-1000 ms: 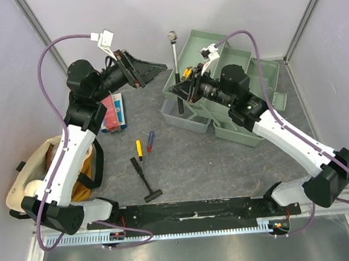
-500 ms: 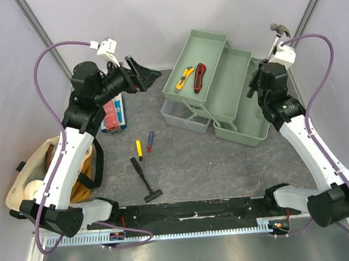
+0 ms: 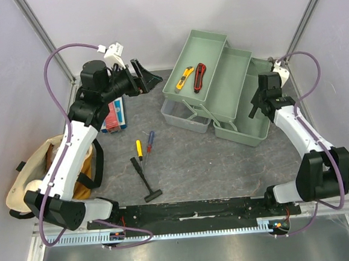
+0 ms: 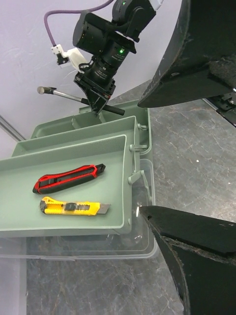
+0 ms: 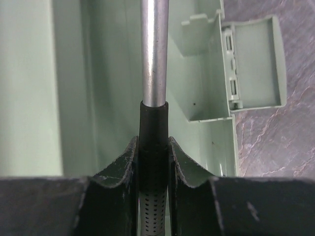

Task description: Pack the tool kit

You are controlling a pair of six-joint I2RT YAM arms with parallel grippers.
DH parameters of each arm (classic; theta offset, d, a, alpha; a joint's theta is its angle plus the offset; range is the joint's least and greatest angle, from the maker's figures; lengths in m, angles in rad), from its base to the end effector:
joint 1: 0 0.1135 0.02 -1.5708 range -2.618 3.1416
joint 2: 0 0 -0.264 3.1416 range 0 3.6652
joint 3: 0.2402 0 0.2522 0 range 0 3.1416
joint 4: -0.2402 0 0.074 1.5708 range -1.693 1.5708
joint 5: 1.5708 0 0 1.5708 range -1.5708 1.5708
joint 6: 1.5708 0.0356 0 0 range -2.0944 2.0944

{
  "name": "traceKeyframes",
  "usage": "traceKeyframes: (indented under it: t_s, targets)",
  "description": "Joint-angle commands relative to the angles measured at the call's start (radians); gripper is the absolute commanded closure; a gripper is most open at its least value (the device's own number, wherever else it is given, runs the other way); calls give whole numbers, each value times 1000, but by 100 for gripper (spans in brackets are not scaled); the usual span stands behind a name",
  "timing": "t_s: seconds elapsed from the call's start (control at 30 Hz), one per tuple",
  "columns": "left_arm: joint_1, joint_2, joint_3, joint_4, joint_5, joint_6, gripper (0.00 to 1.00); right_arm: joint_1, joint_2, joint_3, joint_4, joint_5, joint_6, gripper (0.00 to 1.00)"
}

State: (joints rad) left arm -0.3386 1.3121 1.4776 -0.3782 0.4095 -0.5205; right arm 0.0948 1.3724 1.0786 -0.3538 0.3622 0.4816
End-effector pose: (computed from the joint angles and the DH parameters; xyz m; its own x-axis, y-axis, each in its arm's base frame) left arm 0.2674 -0.1092 0.4457 -0.5068 -0.3052 -0.8062 0.4838 0.6734 -0.5590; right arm 0.3052 0.0163 0.2941 -0.4429 0.3930 -0.8058 0.4491 0.8752 0.1800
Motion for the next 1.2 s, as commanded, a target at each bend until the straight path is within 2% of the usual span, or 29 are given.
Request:
traceKeyframes:
  t_s: [0.0, 0.23, 0.4, 0.57, 0.77, 1.0, 1.17]
  targets:
    - [9, 13, 4, -14, -3, 33, 15, -39, 36, -17, 116, -118, 17, 100]
    - [16, 27, 0, -14, -1, 34, 15, -55, 191, 23, 167, -183, -40, 100]
    - [23, 36, -10, -16, -1, 25, 15, -70, 312, 79, 168, -190, 18, 100]
    - [27, 49, 0, -42, -6, 27, 16, -75, 427, 121, 205, -299, 52, 100]
    - [41, 64, -51, -143, -132, 27, 18, -75, 554, 196, 214, -419, 0, 98]
    - [101, 61, -181, -179, -198, -38, 18, -73, 602, 215, 222, -454, -6, 62]
    - [125, 76, -237, -237, -270, -72, 19, -75, 559, 190, 210, -414, 29, 45]
